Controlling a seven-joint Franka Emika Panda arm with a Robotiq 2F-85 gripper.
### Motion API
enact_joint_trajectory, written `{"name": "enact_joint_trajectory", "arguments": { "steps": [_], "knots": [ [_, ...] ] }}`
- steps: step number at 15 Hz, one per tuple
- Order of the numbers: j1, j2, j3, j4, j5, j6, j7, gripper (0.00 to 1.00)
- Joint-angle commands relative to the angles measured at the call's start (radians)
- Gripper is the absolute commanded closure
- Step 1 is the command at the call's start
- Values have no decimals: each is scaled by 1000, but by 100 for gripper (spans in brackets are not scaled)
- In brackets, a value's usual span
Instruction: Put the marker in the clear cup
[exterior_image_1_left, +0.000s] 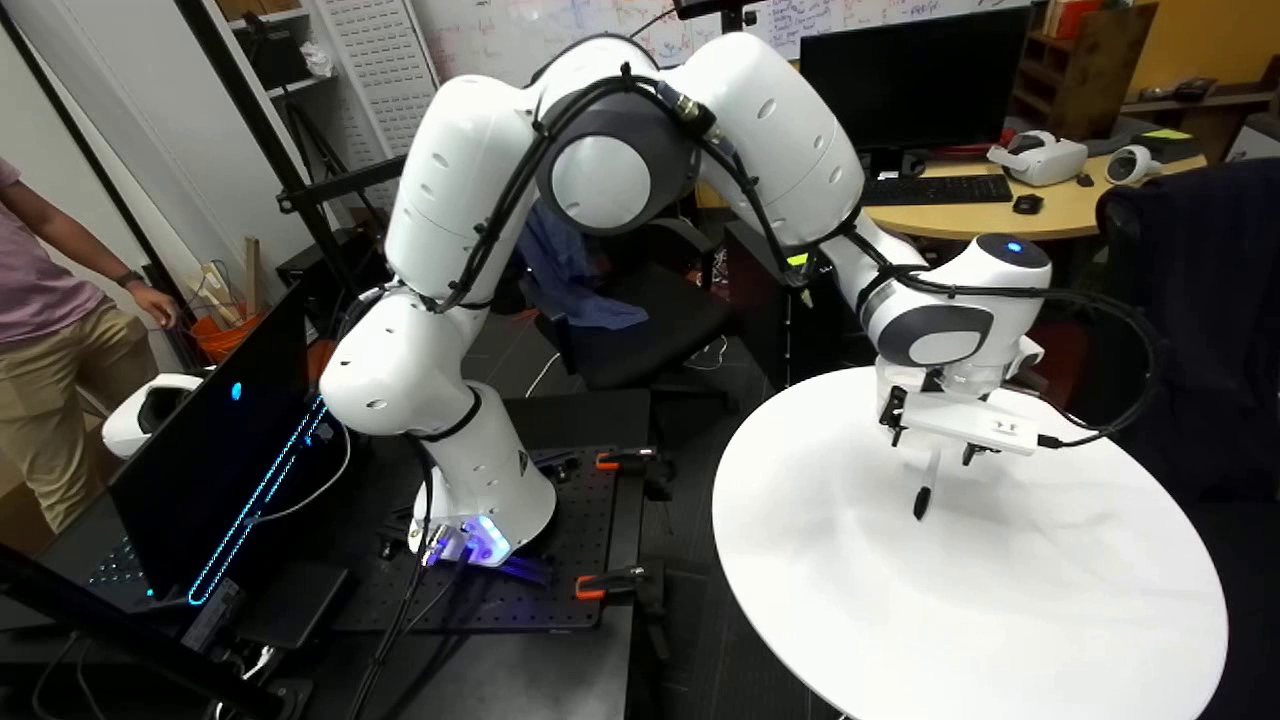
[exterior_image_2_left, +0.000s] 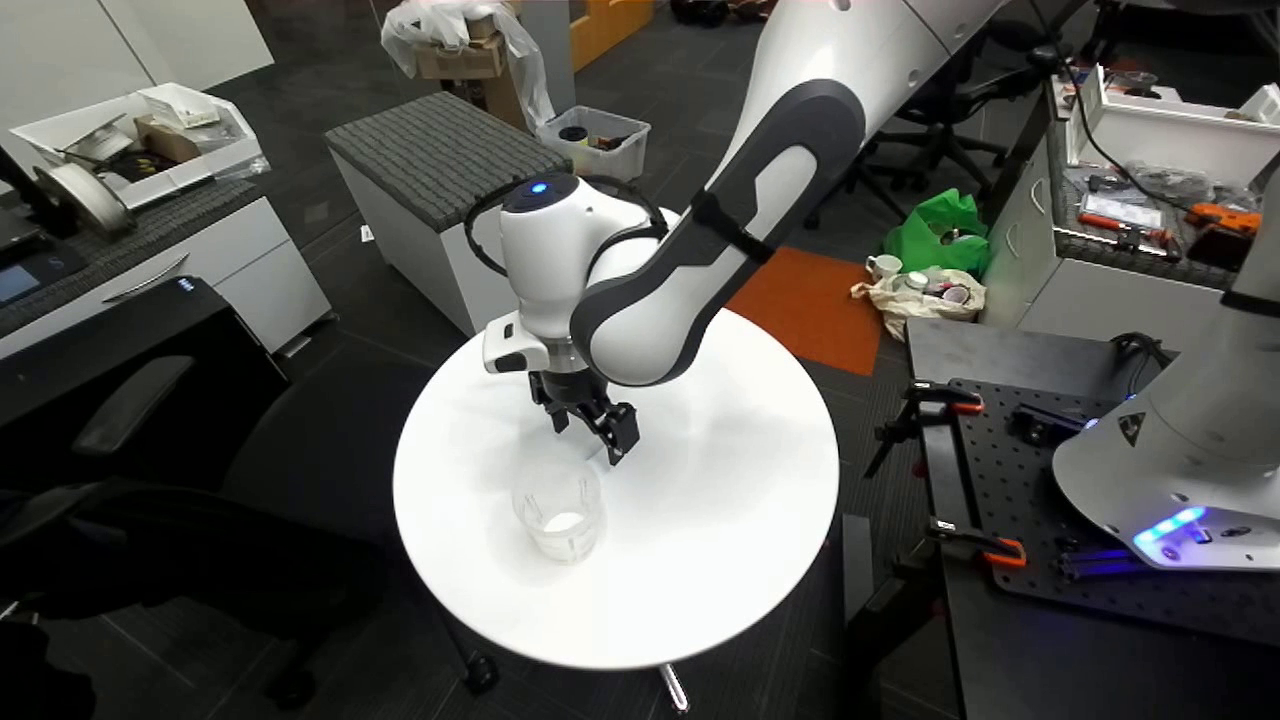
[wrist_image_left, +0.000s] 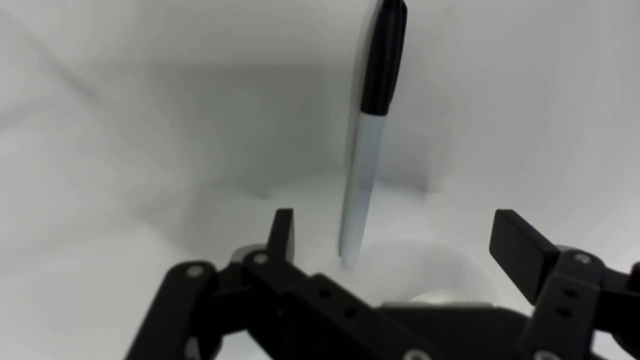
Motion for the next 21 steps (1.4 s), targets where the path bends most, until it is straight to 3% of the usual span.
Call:
{"name": "enact_joint_trajectory", "arguments": {
  "steps": [1, 13, 21],
  "knots": [
    [-13, 19, 13, 39, 21, -37, -19, 0],
    [-28, 79, 12, 115, 25, -94, -21, 0],
    [3, 123, -27, 163, -11, -88, 20, 0]
  ]
}}
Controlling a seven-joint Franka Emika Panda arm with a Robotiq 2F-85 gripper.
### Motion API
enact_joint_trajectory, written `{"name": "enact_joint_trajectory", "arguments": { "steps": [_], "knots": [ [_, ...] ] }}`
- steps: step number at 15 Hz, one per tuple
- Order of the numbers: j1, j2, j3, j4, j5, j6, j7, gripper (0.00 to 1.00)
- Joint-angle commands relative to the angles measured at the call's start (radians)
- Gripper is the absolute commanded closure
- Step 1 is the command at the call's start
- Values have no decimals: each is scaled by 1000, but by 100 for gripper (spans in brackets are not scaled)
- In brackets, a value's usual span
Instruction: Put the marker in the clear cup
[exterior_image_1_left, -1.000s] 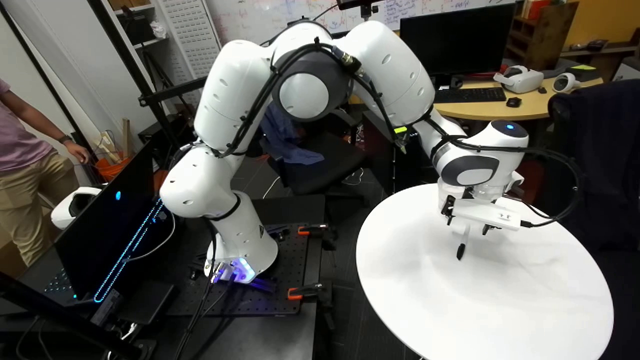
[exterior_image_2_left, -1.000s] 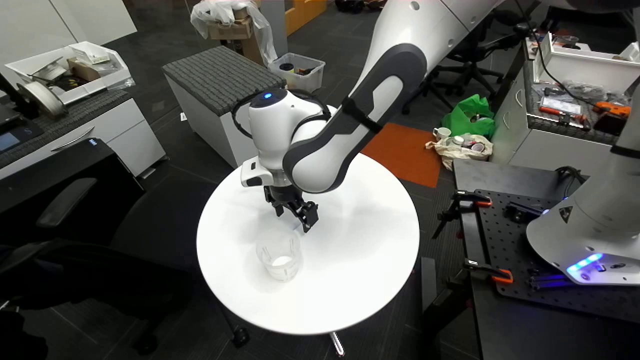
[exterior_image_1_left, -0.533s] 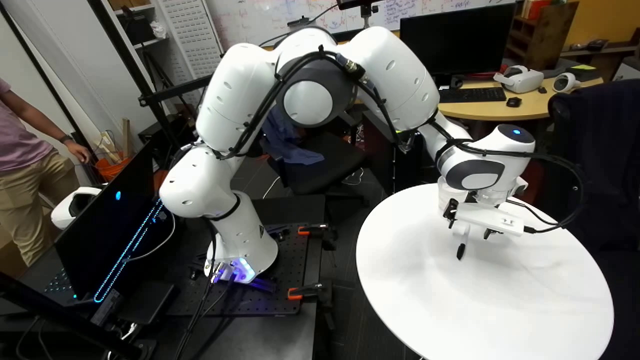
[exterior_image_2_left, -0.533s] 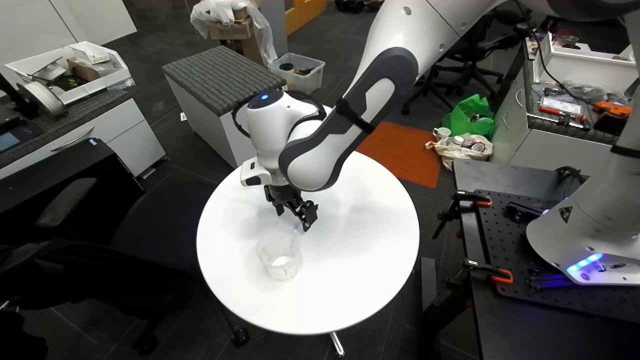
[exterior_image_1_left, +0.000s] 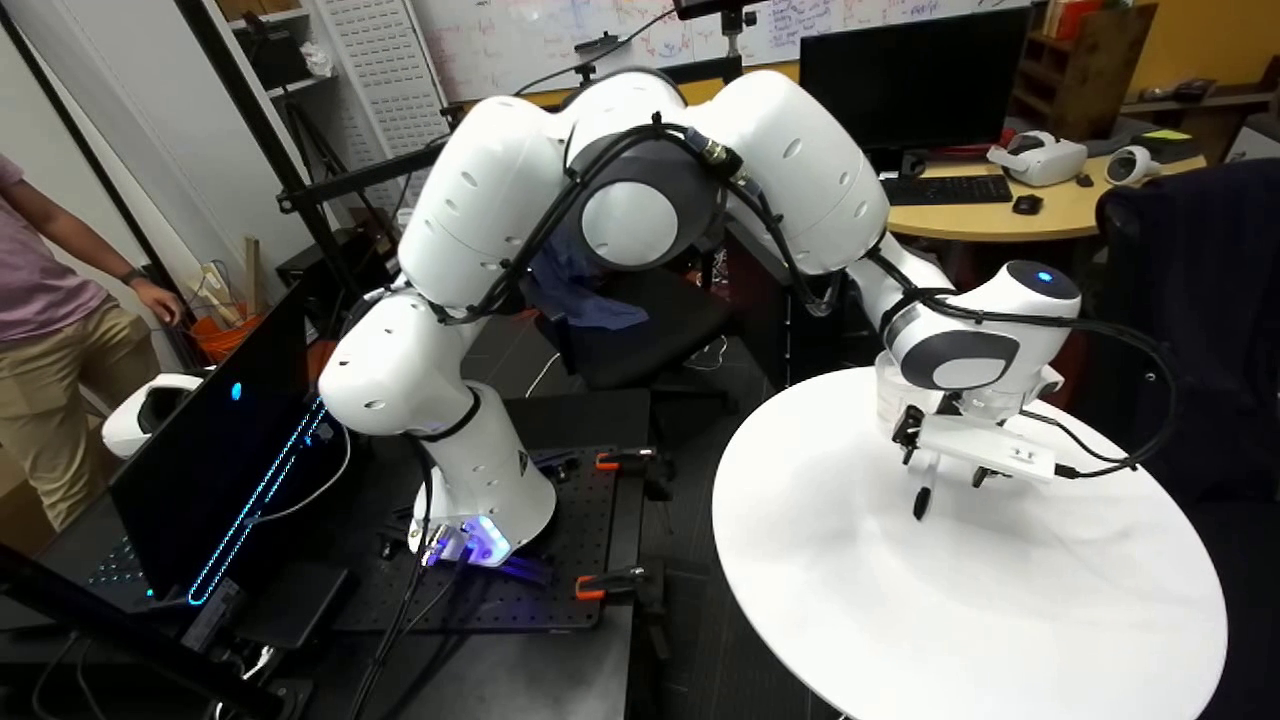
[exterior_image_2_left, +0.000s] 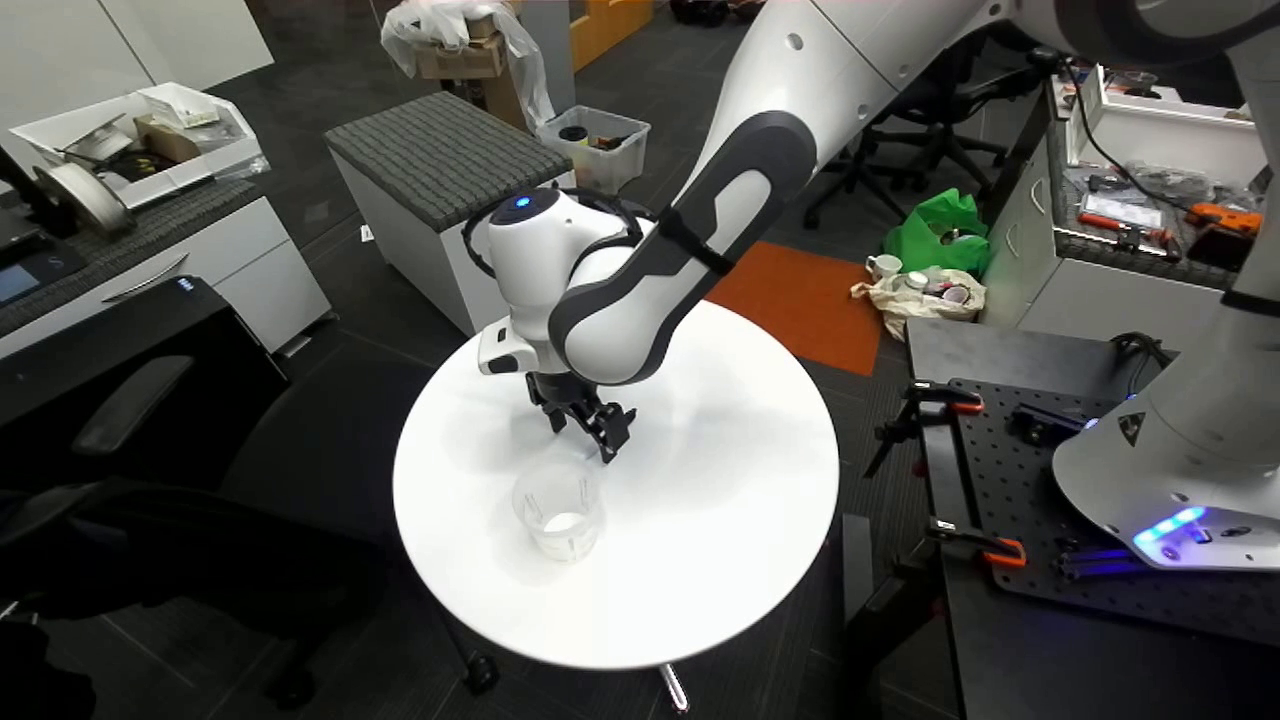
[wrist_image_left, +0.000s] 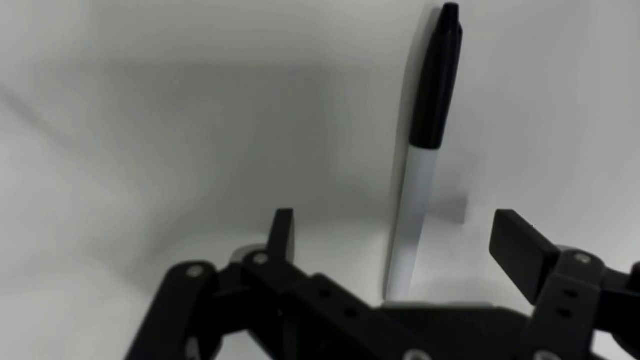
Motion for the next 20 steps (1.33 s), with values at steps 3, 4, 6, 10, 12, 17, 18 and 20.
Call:
{"name": "enact_joint_trajectory", "arguments": {
  "steps": [3, 4, 6, 10, 12, 17, 18, 20],
  "knots": [
    [28, 31, -30, 54, -15, -30, 29, 0],
    [30, 35, -31, 59, -16, -31, 30, 0],
    [33, 41, -32, 65, -18, -31, 32, 20],
    [37, 42, -36, 79, -18, -28, 34, 50],
    [38, 43, -37, 86, -17, -27, 34, 66],
    [41, 44, -37, 92, -17, -24, 37, 100],
    [42, 44, -38, 92, -17, -23, 38, 100],
    [46, 34, -41, 83, -16, -22, 54, 97]
  ]
}}
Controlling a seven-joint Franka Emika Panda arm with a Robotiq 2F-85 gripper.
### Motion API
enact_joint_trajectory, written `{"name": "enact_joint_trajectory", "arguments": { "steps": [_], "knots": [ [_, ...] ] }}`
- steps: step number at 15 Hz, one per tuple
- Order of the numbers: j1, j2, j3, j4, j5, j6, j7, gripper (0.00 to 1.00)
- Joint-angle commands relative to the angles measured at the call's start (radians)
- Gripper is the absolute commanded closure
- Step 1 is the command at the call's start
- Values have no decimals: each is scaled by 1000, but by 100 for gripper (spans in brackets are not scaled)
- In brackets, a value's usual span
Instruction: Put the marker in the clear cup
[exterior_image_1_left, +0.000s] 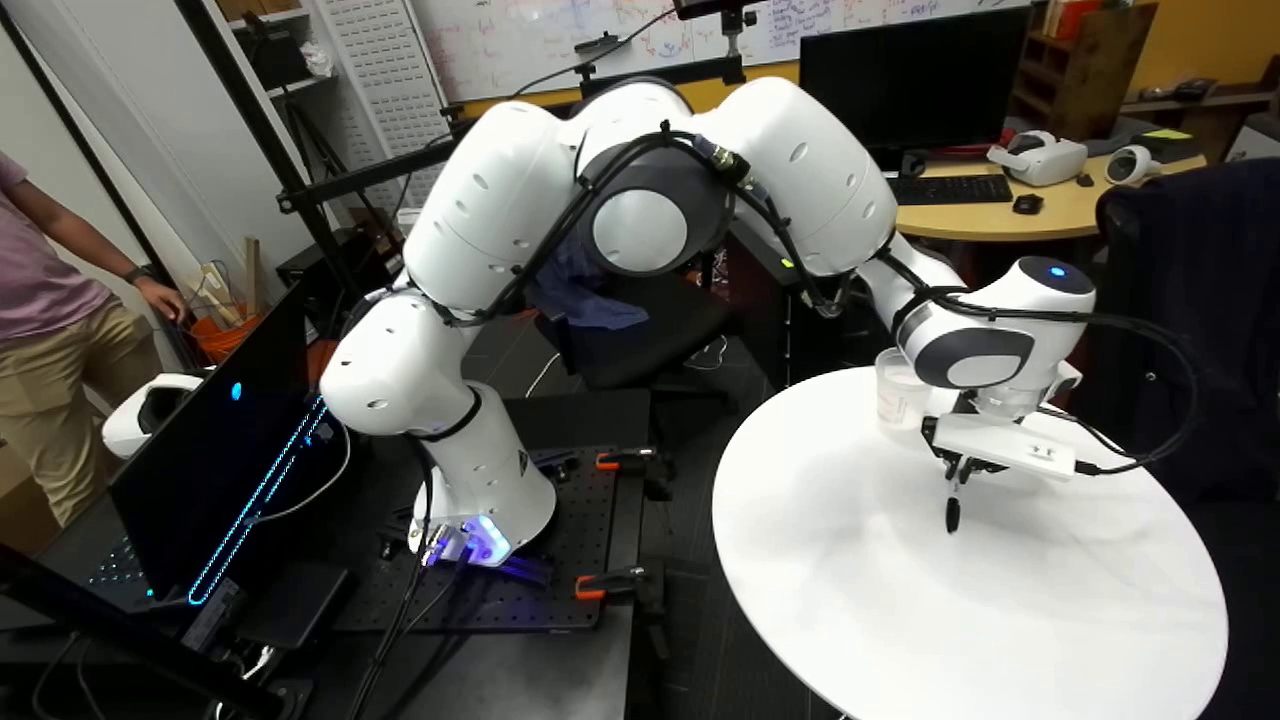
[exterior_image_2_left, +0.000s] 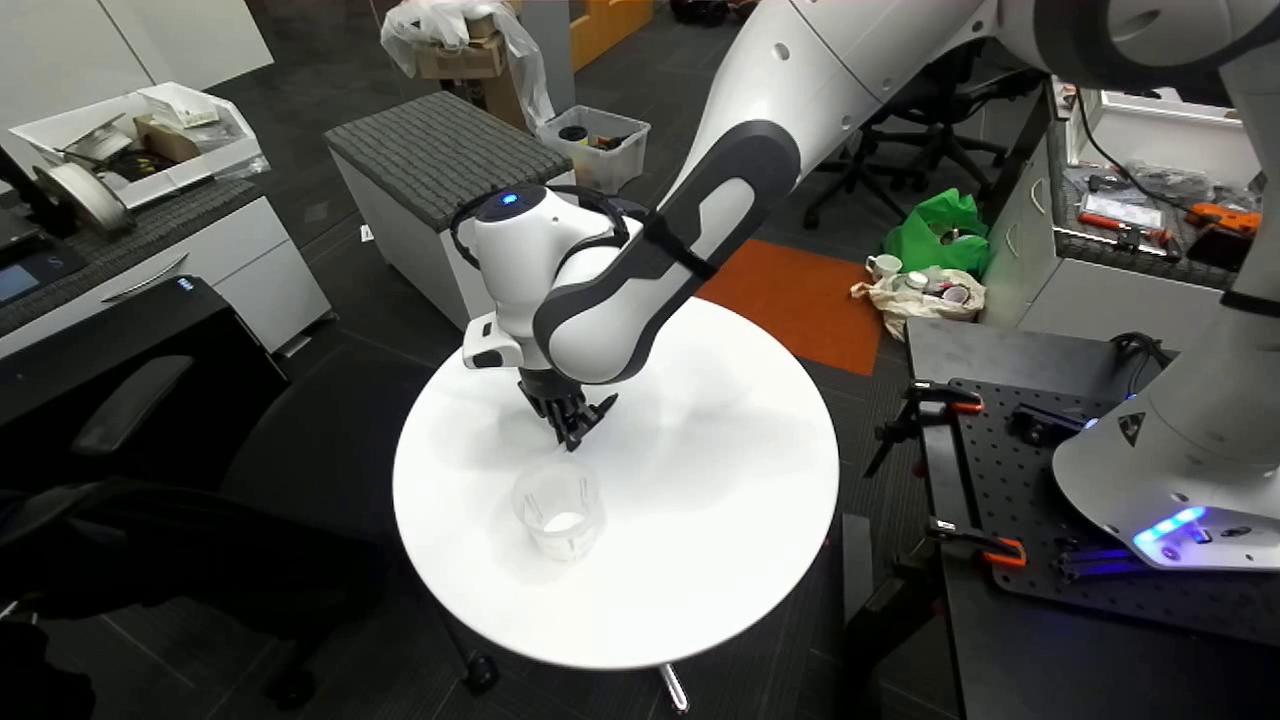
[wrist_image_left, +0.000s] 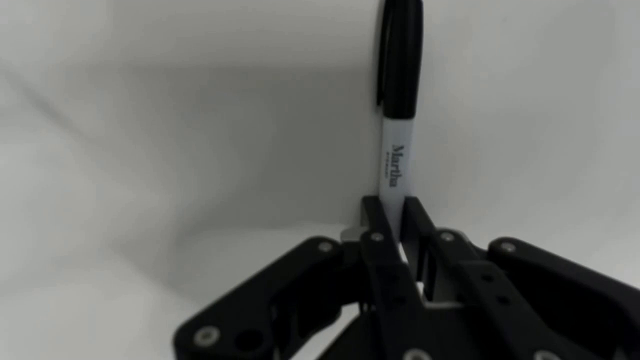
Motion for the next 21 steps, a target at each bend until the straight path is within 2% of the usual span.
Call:
{"name": "enact_joint_trajectory", "arguments": {
  "steps": [1, 9, 21],
  "knots": [
    [26, -6, -18, 10, -11, -24, 64, 97],
    [71, -108, -43, -62, -37, -36, 247, 97],
    [132, -298, -95, -177, -210, -78, 493, 97]
  ]
}}
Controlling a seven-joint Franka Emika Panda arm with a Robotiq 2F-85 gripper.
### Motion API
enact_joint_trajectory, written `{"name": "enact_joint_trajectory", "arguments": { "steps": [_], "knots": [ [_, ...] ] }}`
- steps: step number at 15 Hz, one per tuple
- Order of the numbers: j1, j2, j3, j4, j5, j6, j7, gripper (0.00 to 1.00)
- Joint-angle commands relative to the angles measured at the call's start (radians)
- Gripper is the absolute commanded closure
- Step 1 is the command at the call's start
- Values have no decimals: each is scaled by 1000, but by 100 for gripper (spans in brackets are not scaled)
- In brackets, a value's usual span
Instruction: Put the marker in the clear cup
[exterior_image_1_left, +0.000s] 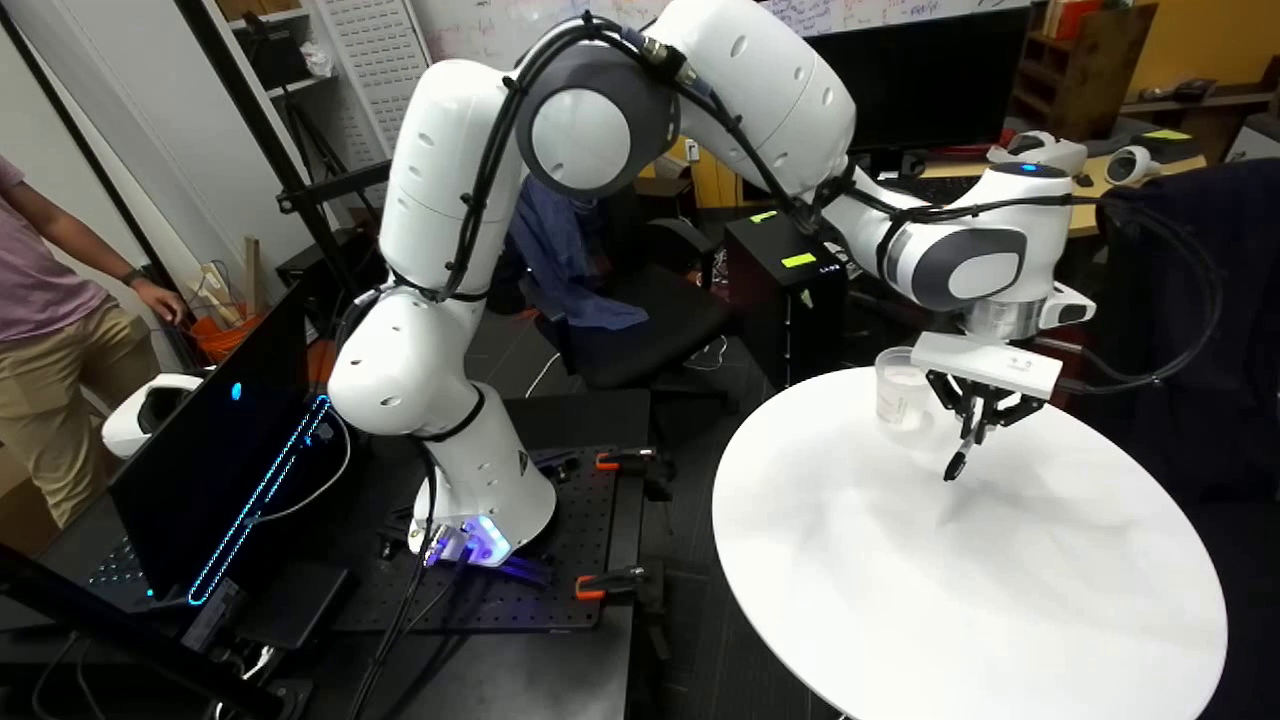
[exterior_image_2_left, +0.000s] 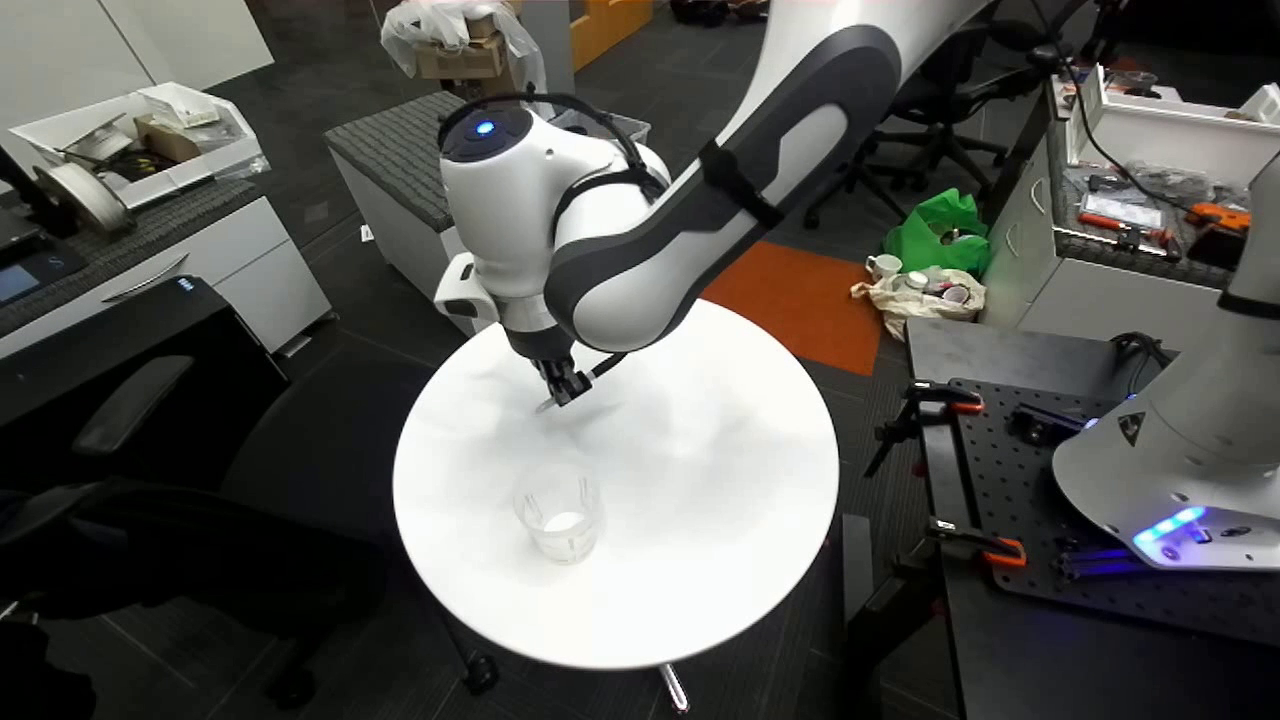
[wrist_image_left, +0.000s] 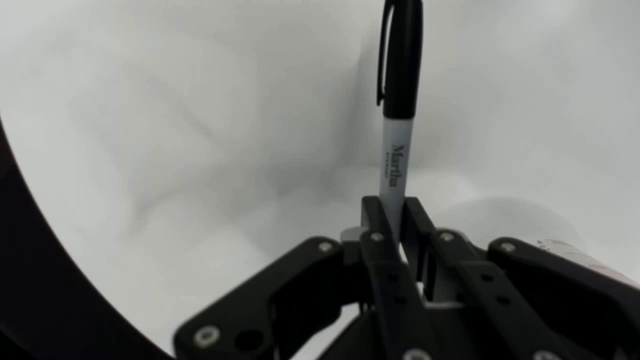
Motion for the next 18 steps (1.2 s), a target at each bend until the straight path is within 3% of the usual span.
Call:
{"name": "enact_joint_trajectory", "arguments": {
  "steps": [1, 8, 18],
  "knots": [
    [34, -97, -25, -78, -68, -30, 82, 97],
    [92, -155, -28, -72, -204, -145, 173, 97],
    [150, -115, 4, 59, -280, -338, 131, 97]
  ]
}}
